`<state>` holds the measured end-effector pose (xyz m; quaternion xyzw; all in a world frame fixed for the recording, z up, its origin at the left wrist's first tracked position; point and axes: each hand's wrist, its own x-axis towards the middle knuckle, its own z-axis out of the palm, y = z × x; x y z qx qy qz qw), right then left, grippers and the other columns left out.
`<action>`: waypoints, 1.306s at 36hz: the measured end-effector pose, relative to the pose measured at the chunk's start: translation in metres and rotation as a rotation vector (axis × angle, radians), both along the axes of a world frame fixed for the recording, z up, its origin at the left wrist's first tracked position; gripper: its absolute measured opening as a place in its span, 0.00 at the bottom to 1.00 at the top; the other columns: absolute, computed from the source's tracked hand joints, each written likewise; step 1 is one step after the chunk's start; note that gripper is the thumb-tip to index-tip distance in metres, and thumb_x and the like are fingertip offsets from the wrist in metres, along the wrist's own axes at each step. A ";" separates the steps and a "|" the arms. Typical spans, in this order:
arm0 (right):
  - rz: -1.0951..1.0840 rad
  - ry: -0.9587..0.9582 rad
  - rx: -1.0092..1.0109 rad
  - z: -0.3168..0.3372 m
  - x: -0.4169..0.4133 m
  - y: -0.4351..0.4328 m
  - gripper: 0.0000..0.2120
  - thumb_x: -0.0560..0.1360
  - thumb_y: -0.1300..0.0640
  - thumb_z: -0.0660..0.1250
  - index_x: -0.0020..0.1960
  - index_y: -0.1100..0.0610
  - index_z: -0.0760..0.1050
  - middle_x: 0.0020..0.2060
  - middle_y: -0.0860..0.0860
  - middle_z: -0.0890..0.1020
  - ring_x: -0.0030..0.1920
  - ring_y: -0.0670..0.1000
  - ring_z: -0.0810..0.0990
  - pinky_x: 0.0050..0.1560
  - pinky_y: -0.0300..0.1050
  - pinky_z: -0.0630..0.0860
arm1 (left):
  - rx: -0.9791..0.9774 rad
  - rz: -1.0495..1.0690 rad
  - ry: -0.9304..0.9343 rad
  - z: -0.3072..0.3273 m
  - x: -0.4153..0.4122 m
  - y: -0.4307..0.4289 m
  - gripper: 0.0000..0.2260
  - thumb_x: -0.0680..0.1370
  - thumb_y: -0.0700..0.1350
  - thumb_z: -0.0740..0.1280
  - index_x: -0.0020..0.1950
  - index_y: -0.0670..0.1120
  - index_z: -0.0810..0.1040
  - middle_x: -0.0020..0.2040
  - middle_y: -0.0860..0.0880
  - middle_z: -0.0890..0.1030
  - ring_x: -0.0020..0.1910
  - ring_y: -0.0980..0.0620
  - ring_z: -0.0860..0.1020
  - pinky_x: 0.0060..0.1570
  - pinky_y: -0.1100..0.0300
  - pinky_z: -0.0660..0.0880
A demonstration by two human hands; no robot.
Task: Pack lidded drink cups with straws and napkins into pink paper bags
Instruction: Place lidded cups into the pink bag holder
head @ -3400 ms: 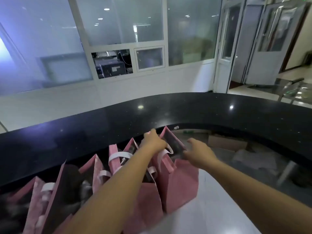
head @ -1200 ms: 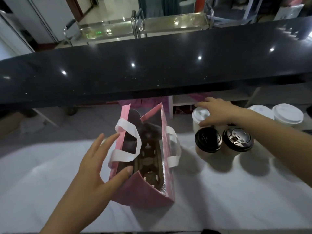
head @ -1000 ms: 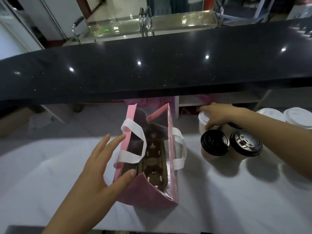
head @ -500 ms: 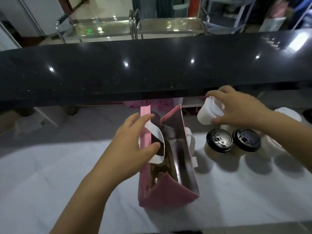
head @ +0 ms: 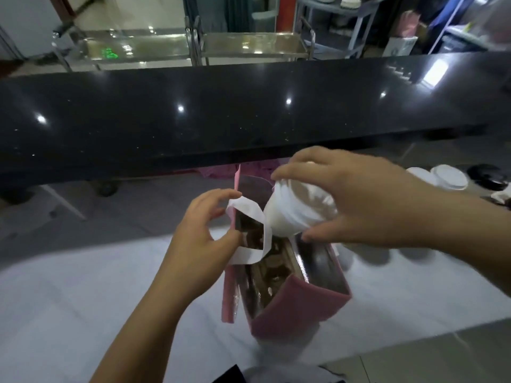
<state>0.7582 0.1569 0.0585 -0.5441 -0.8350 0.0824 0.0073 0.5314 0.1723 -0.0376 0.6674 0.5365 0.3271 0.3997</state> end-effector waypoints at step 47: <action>0.236 -0.202 -0.426 -0.145 -0.021 0.028 0.29 0.74 0.58 0.71 0.74 0.48 0.68 0.67 0.49 0.73 0.64 0.52 0.74 0.58 0.42 0.70 | -0.012 -0.018 0.007 -0.017 -0.024 0.010 0.21 0.77 0.41 0.70 0.63 0.62 0.74 0.64 0.62 0.72 0.56 0.60 0.76 0.38 0.70 0.79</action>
